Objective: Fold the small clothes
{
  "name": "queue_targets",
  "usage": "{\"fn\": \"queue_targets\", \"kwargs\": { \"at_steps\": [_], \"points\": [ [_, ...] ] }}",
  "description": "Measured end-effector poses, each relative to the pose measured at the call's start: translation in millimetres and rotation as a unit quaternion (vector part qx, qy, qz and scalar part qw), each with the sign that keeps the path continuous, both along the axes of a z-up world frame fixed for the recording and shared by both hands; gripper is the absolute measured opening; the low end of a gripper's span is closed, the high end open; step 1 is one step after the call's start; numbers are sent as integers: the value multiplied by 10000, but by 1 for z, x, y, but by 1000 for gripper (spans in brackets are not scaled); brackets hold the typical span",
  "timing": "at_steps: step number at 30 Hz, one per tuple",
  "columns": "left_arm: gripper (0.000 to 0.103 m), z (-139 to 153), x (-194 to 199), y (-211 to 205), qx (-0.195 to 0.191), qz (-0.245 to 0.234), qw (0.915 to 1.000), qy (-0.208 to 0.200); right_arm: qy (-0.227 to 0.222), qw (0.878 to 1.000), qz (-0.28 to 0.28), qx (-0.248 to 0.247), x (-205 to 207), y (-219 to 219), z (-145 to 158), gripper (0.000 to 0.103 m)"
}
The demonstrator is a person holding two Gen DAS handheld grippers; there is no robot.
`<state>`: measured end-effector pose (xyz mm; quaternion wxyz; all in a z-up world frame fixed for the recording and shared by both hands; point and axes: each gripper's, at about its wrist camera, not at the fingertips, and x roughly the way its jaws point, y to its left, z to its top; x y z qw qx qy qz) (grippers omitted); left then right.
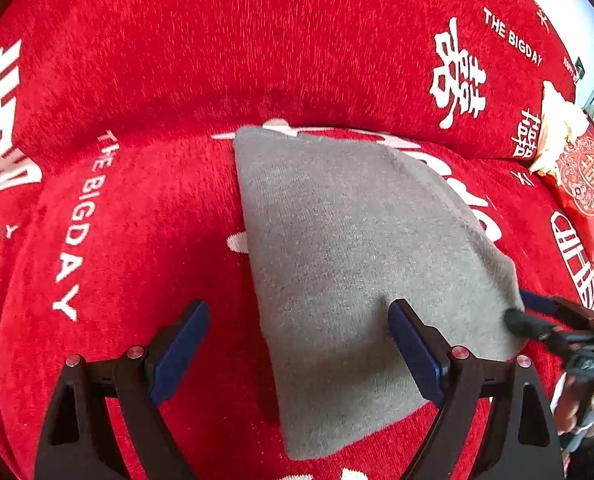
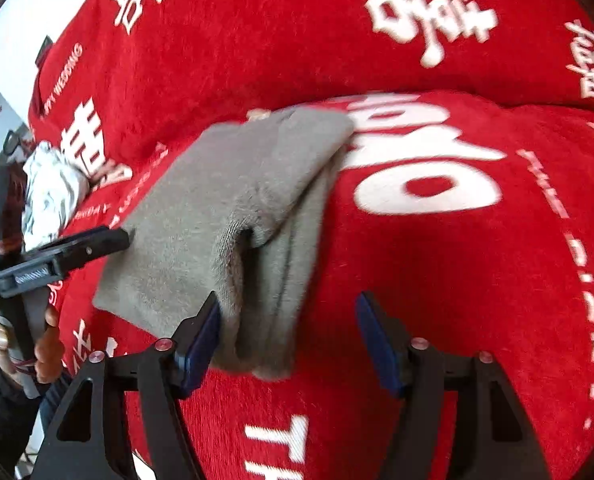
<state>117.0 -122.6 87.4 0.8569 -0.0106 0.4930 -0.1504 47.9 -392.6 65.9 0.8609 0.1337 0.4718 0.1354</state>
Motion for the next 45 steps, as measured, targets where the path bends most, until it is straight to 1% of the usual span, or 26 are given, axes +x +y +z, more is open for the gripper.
{"fn": "queue_targets", "kwargs": {
  "at_steps": [2, 6, 9, 11, 14, 18, 22, 24, 26, 27, 30, 34, 35, 36, 37, 39, 41, 43, 45],
  "points": [
    [91, 2, 0, 1, -19, 0, 10000, 2, -195, 9996, -193, -84, -2, -8, 11, 82],
    [91, 1, 9, -1, -88, 6, 9999, 74, -249, 9986, -432, 149, 12, -20, 25, 82],
    [91, -8, 22, 0, -258, 31, 9992, 295, -75, 9973, -521, 503, 37, -19, 17, 82],
    [91, -18, 34, 3, -596, 75, 9965, 582, 101, 9959, -518, 736, 56, -11, 7, 82],
    [91, -25, 47, 6, -880, 181, 9929, 784, 359, 9941, -489, 905, 80, -2, -9, 82],
    [91, -29, 58, 1, -862, 141, 9926, 838, 532, 9930, -439, 956, 101, 8, -24, 82],
    [91, -34, 68, -5, -874, 50, 9921, 899, 569, 9912, -453, 1106, 110, 7, -33, 82],
    [91, -38, 75, -6, -986, 42, 9901, 1000, 568, 9904, -477, 1164, 115, 6, -34, 82],
    [95, -45, 81, -5, -1115, 106, 9871, 1148, 570, 9903, -487, 1169, 120, 6, -35, 82],
    [95, -48, 83, -4, -1180, 119, 9857, 1196, 570, 9904, -490, 1158, 121, 7, -35, 82],
    [95, -49, 85, -6, -1222, 77, 9855, 1176, 539, 9911, -441, 1132, 125, 10, -36, 82],
    [95, -51, 86, -11, -1154, -47, 9869, 1129, 563, 9913, -263, 1164, 123, 18, -38, 73],
    [90, -51, 86, -12, -1156, -64, 9871, 1109, 568, 9914, -272, 1151, 123, 19, -38, 69],
    [84, -50, 87, -13, -1155, -82, 9874, 1080, 605, 9902, -261, 1235, 124, 19, -39, 58],
    [80, -48, 87, -14, -1150, -85, 9876, 1061, 649, 9880, -288, 1372, 125, 18, -39, 52],
    [64, -39, 86, -15, -1118, -151, 9895, 904, 623, 9884, -300, 1354, 125, 19, -36, 45],
    [57, -31, 84, -19, -978, -246, 9918, 781, 536, 9920, -247, 1115, 123, 26, -29, 42],
    [53, -26, 83, -23, -842, -315, 9933, 729, 502, 9935, -261, 991, 122, 31, -24, 40],
    [51, -24, 83, -25, -765, -321, 9939, 723, 472, 9946, -285, 883, 121, 34, -19, 39]
  ]
}}
